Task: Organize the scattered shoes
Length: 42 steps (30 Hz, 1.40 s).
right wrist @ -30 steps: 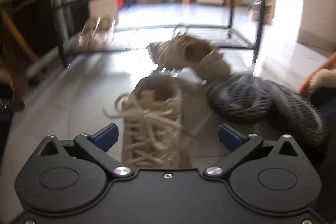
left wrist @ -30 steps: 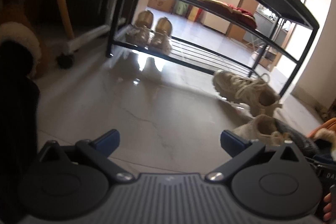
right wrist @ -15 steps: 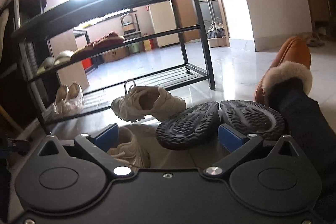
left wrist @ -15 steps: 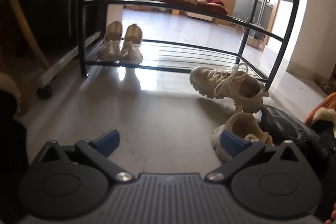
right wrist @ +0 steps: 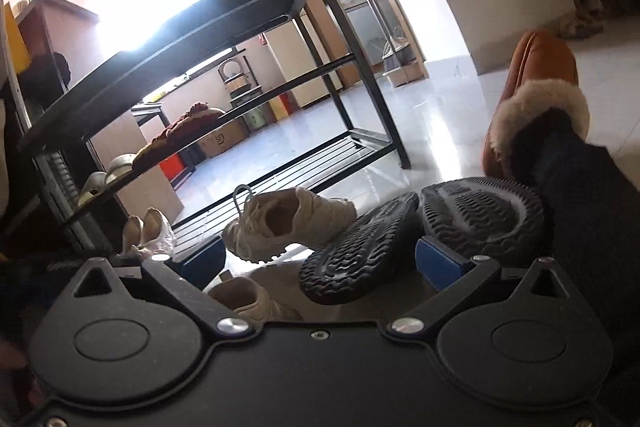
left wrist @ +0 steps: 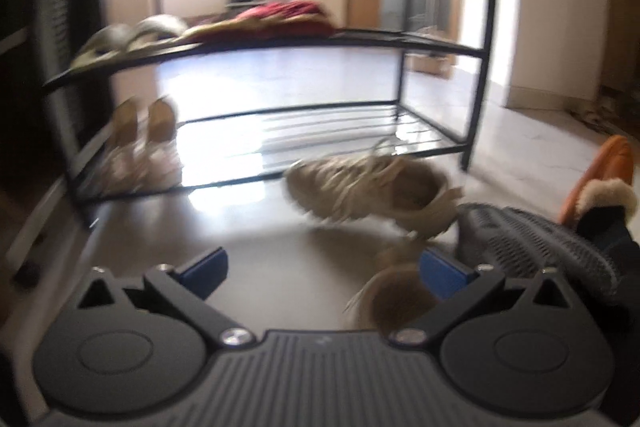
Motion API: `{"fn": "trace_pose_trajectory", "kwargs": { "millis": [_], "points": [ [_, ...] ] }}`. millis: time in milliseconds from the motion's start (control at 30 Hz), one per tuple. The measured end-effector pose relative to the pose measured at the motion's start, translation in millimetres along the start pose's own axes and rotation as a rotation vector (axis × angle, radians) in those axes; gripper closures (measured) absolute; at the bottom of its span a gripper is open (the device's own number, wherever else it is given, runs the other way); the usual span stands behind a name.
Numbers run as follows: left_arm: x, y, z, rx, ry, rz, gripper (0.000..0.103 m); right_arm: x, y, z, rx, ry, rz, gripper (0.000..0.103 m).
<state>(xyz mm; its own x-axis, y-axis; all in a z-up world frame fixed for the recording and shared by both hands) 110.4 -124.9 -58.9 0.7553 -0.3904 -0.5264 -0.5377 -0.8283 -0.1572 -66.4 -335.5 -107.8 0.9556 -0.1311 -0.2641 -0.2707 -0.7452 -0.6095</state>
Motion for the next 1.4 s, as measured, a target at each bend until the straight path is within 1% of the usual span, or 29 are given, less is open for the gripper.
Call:
{"fn": "trace_pose_trajectory", "kwargs": {
  "millis": [67,167,267,367,467,500,533,567,600,667,800,867,933,967,1000,1033,1067,1100,1200,1367,1400],
  "points": [
    [17,7,-16,0.026,0.020,0.019,0.000,0,0,1,0.005,-0.007,-0.010,0.000],
    [40,16,-32,0.051,0.027,0.035,0.000,1,0,1,0.019,-0.022,-0.033,0.000],
    [88,27,-49,0.102,-0.010,0.082,0.001,4,2,0,0.044,-0.036,-0.048,0.000],
    [121,34,-53,0.135,-0.049,0.149,0.001,4,8,-3,0.088,-0.049,-0.056,0.000],
    [140,35,-50,0.135,-0.048,0.130,0.001,8,14,-6,0.128,-0.056,-0.053,0.000],
    [155,35,-47,0.148,-0.066,0.115,0.003,10,16,-5,0.143,-0.068,-0.050,0.000],
    [163,35,-46,0.156,-0.080,0.109,0.007,13,17,-5,0.158,-0.079,-0.046,0.000],
    [171,35,-44,0.164,-0.093,0.103,0.016,15,19,-5,0.173,-0.091,-0.043,0.000],
    [178,34,-43,0.173,-0.107,0.096,0.021,16,20,-4,0.182,-0.096,-0.042,0.000],
    [193,34,-42,0.189,-0.140,0.065,0.022,19,21,-3,0.207,-0.116,-0.048,0.000],
    [217,31,-39,0.178,-0.163,0.040,0.022,22,17,-1,0.186,-0.120,-0.061,0.000],
    [224,33,-37,0.192,-0.169,0.019,0.022,24,16,1,0.183,-0.129,-0.064,0.000],
    [229,36,-37,0.217,-0.174,-0.014,0.038,26,15,2,0.185,-0.143,-0.064,0.000],
    [231,37,-36,0.232,-0.175,-0.033,0.044,27,15,3,0.186,-0.150,-0.065,0.000],
    [230,36,-37,0.230,-0.168,-0.025,0.056,27,16,3,0.190,-0.148,-0.063,0.000],
    [227,36,-38,0.227,-0.155,-0.011,0.058,26,16,3,0.194,-0.146,-0.061,0.000],
    [228,37,-40,0.226,-0.152,-0.011,0.065,26,16,2,0.196,-0.146,-0.061,0.000],
    [225,35,-42,0.214,-0.148,-0.005,0.070,25,17,2,0.205,-0.143,-0.061,0.000],
    [219,27,-46,0.199,-0.138,0.014,0.077,25,18,2,0.209,-0.142,-0.062,0.000],
    [193,23,-50,0.233,-0.088,0.002,0.079,24,20,1,0.213,-0.126,-0.058,0.000],
    [185,22,-52,0.221,-0.074,-0.009,0.079,24,21,0,0.218,-0.125,-0.055,0.000]
  ]
}}
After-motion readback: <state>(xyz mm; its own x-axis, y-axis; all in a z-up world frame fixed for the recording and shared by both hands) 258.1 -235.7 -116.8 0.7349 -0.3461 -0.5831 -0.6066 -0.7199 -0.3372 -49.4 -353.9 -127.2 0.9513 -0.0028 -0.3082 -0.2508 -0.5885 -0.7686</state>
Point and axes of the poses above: each gripper's, at about its wrist camera, not at the fingertips, and x roughly the way its jaws point, y to its right, z to its underside, the point moved 3 cm from there along x, roughly the way its jaws point, and after that the axes turned 10 degrees about x, right-handed, at the moved point
